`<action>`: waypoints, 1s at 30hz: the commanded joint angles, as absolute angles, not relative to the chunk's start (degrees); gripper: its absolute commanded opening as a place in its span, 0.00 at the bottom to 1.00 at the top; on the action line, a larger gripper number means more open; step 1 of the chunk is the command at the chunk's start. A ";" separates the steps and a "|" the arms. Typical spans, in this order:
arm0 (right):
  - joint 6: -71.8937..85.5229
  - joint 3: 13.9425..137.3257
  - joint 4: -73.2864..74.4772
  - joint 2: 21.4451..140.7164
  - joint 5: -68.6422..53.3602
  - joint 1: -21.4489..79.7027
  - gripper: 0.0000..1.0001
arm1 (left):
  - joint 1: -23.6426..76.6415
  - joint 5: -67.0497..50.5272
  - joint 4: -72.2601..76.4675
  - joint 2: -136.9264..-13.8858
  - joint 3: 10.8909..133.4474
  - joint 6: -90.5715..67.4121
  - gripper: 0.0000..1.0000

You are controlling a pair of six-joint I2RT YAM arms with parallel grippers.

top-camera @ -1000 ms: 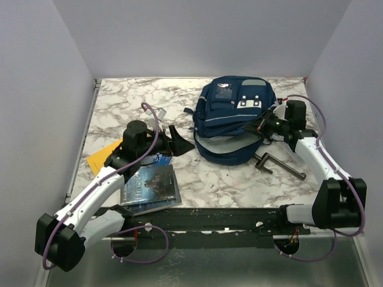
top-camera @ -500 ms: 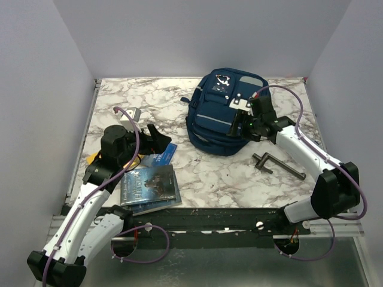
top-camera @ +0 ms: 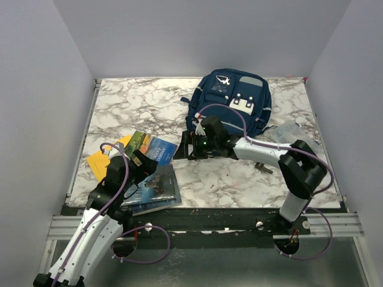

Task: Pack the student bag
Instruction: Move the book to the center of the board.

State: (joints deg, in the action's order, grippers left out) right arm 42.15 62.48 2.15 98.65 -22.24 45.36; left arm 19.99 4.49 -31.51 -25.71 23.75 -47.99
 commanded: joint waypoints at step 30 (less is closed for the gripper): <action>66.58 61.81 -39.09 121.41 -48.29 46.32 0.63 | 19.78 6.68 -32.75 -26.30 18.01 -56.87 0.93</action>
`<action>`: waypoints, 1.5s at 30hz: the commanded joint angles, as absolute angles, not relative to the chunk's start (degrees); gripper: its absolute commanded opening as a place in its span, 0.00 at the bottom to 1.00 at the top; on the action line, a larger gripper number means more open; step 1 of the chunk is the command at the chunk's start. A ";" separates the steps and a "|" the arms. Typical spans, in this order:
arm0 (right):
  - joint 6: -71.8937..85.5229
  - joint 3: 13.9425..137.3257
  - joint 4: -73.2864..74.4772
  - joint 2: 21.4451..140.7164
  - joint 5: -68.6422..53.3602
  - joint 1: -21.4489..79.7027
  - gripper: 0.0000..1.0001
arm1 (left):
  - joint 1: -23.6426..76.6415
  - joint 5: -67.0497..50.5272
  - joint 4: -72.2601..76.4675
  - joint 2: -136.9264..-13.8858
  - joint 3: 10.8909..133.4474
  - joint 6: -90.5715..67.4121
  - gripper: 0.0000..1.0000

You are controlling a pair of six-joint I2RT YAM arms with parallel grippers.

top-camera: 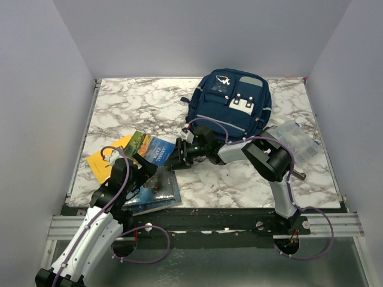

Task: Pack the student bag
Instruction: Move the book to the center of the board.

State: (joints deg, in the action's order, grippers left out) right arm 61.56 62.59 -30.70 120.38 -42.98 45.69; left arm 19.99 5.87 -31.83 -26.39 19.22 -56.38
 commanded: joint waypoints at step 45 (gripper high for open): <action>55.15 48.71 -12.22 101.37 -41.39 31.90 0.07 | 19.82 -11.62 -12.31 -51.33 20.24 -49.19 0.91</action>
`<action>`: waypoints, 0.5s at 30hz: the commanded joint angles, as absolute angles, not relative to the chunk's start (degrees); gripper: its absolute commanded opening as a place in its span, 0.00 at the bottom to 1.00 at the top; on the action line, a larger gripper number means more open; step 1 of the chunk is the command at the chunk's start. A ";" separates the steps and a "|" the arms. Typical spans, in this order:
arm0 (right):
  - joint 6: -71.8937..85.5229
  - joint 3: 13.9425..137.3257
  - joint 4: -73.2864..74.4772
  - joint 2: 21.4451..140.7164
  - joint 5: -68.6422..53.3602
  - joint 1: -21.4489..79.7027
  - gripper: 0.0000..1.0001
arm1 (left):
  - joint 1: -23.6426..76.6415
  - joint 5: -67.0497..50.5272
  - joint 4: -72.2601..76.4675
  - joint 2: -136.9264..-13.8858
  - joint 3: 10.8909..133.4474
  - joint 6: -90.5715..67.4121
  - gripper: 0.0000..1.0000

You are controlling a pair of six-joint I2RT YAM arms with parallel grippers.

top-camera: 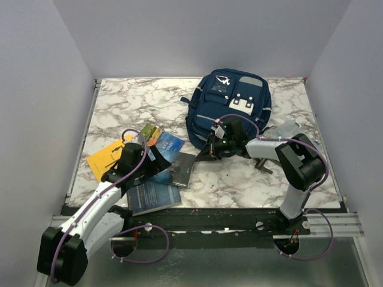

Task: Pack the student bag
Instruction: Move the book to the center of the board.

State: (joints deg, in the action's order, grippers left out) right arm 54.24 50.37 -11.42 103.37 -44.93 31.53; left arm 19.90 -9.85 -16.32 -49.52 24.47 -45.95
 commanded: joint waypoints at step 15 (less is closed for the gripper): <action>74.76 33.47 -38.71 101.07 -34.85 39.71 0.73 | 19.78 -9.14 -12.12 -43.81 14.68 -51.85 0.90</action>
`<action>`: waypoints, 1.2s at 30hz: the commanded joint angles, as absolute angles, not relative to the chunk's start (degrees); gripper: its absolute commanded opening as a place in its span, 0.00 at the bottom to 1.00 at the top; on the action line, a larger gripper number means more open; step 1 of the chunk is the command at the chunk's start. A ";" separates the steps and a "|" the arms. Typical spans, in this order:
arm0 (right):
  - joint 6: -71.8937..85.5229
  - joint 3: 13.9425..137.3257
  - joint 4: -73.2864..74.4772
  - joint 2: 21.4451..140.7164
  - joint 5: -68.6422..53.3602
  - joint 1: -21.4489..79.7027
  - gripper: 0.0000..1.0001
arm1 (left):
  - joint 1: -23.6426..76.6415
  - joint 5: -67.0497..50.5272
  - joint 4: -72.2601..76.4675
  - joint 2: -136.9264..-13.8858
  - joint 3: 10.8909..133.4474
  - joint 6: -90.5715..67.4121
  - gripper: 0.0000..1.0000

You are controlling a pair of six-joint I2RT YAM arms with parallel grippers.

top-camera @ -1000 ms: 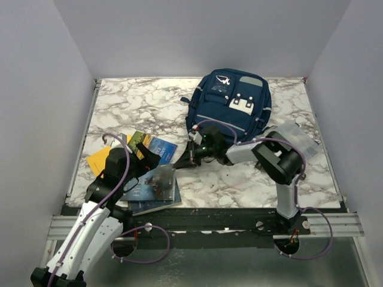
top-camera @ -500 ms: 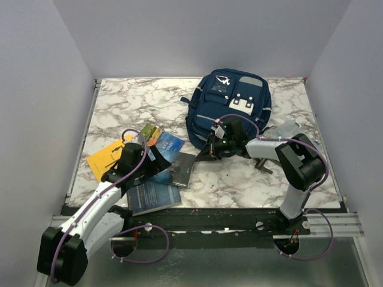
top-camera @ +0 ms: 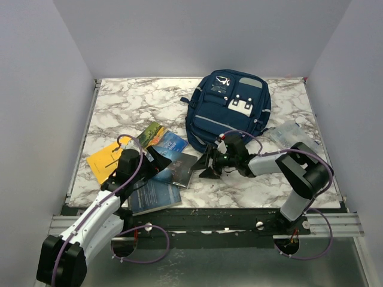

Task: Pack the student bag
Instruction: Move the book to the center of the board, then pick up the book from the center of the board.

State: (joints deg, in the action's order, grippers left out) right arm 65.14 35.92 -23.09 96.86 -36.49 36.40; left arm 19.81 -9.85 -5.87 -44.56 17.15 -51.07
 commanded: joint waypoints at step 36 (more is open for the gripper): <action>78.05 39.86 -46.20 110.87 -24.06 44.82 0.24 | 19.78 -17.98 -13.21 -38.06 18.43 -48.35 0.95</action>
State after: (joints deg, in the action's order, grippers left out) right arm 75.79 40.25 -47.16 112.36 -24.23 44.29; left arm 19.84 -16.56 -8.12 -39.70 15.97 -50.46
